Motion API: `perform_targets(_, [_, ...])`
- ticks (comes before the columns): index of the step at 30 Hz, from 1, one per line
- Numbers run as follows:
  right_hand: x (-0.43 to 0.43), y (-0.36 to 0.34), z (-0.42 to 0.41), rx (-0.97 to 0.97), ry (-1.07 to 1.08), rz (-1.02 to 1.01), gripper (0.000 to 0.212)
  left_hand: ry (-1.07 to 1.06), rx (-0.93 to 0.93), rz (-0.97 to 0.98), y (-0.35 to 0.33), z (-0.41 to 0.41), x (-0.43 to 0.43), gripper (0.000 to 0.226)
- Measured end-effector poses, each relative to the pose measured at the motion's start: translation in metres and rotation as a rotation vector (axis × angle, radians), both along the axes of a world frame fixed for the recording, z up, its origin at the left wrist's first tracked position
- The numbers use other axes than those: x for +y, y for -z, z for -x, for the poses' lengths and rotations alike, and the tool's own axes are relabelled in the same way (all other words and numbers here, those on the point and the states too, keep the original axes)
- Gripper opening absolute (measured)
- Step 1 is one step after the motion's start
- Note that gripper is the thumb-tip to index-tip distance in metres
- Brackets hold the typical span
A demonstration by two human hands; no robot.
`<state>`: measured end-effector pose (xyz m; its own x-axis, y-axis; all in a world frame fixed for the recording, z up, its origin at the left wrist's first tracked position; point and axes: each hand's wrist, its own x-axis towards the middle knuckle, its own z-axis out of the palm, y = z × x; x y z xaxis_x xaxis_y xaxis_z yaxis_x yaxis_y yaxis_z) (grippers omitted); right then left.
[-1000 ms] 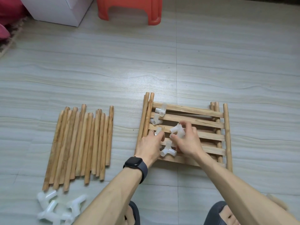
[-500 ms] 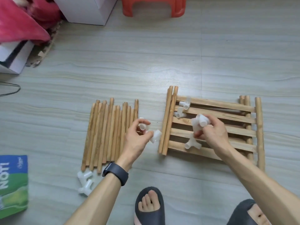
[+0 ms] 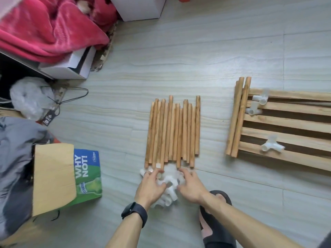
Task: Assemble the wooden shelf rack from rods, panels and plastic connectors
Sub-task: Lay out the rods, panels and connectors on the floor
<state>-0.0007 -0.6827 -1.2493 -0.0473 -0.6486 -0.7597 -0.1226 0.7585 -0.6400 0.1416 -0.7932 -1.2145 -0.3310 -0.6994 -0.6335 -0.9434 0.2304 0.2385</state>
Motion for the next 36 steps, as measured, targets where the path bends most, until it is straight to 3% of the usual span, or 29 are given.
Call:
perform_targets(4, [0.009, 0.003, -0.001, 0.010, -0.095, 0.085, 0.071, 0.166, -0.176, 0.020, -0.003, 0.003, -0.003, 0.042])
perform_targets(7, [0.021, -0.005, 0.018, 0.076, -0.100, 0.168, 0.061, 0.299, -0.294, 0.123, -0.013, 0.013, -0.008, 0.041])
perform_targets(10, [0.041, -0.021, 0.059, 0.208, 0.048, 0.309, 0.040, 0.397, -0.332, 0.243, -0.025, 0.038, -0.011, 0.031])
perform_targets(12, [0.059, -0.032, 0.101, 0.516, 0.122, 0.444, 0.028, 0.430, -0.220, 0.294, -0.028, 0.071, -0.003, 0.027])
perform_targets(14, [0.076, -0.041, 0.147, 0.822, 0.161, 0.473, 0.029, 0.461, -0.048, 0.311, -0.030, 0.115, 0.011, 0.026])
perform_targets(18, [0.107, -0.043, 0.212, 1.070, 0.059, 0.148, 0.062, 0.477, 0.277, 0.232, -0.025, 0.222, 0.040, 0.039])
perform_targets(21, [0.124, -0.034, 0.227, 0.967, -0.173, 0.096, 0.070, 0.532, 0.390, 0.259, -0.022, 0.292, 0.055, 0.049])
perform_targets(24, [0.127, -0.022, 0.235, 0.895, -0.247, 0.154, 0.051, 0.624, 0.378, 0.362, -0.016, 0.339, 0.061, 0.058])
perform_targets(29, [0.130, -0.009, 0.244, 0.843, -0.058, 0.244, 0.017, 0.481, 0.357, 0.300, 0.004, 0.379, 0.065, 0.048])
perform_targets(33, [0.139, -0.002, 0.248, 0.768, 0.137, 0.291, 0.015, 0.310, 0.386, 0.246, 0.011, 0.398, 0.066, 0.030])
perform_targets(36, [0.144, -0.002, 0.251, 0.655, 0.378, 0.299, 0.019, 0.317, 0.414, 0.220, 0.013, 0.405, 0.060, 0.024])
